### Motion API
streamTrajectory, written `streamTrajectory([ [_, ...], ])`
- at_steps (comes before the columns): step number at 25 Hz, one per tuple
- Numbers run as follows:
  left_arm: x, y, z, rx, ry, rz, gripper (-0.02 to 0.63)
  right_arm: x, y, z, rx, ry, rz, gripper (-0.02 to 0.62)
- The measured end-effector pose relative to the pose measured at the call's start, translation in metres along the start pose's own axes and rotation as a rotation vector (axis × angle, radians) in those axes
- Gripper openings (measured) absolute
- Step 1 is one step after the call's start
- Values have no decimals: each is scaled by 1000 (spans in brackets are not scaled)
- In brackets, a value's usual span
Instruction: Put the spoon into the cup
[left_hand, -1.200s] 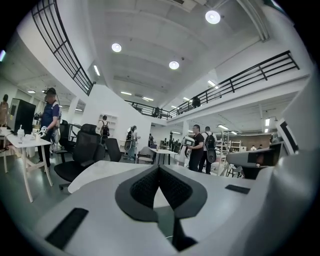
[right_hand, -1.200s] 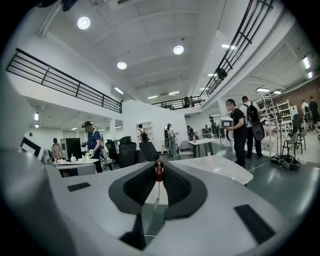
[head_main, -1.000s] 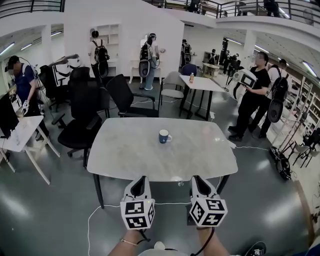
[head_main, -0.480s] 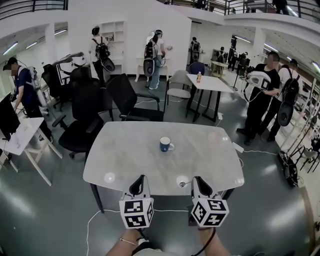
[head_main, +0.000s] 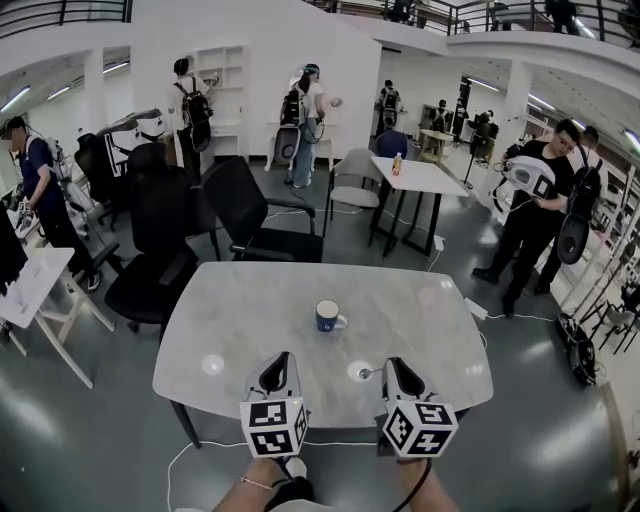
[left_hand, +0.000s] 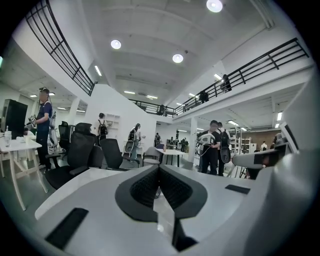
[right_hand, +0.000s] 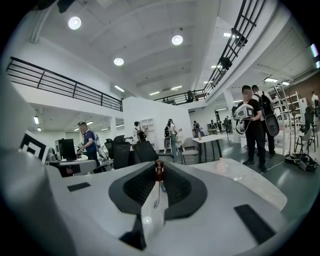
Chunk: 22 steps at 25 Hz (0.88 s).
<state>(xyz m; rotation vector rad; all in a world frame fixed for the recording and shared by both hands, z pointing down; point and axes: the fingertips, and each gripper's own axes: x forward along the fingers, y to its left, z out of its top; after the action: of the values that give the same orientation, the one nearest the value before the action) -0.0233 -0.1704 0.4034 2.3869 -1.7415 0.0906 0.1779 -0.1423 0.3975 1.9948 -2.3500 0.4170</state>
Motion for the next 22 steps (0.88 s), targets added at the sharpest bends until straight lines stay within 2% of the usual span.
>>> streamTrajectory([
  [9, 79, 31, 19, -10, -7, -9, 18, 83, -6, 24, -4, -7, -10, 66],
  [15, 115, 61, 10, -9, 13, -23, 18, 128, 0, 15, 15, 1, -29, 66],
  [22, 138, 66, -7, -28, 62, -7, 18, 154, -9, 4, 30, 42, -21, 66],
])
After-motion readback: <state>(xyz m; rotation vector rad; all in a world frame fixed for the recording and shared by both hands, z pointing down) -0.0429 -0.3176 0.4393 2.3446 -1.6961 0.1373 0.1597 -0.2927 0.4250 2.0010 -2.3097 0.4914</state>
